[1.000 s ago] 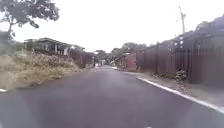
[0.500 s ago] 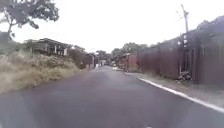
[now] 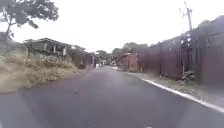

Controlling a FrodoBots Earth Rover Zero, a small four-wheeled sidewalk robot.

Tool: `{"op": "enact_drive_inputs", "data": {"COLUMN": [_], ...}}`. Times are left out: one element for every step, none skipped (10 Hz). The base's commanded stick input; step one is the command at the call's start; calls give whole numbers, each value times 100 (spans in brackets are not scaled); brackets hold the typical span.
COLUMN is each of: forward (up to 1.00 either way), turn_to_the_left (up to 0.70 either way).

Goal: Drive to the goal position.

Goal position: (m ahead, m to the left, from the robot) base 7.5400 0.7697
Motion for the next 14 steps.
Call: {"op": "enact_drive_inputs", "data": {"forward": [50,50,50,50,50,50,50,50,50,50,50,50,50,50], "turn_to_the_left": [0,0,0,0,0,0,0,0,0,0,0,0,0,0]}}
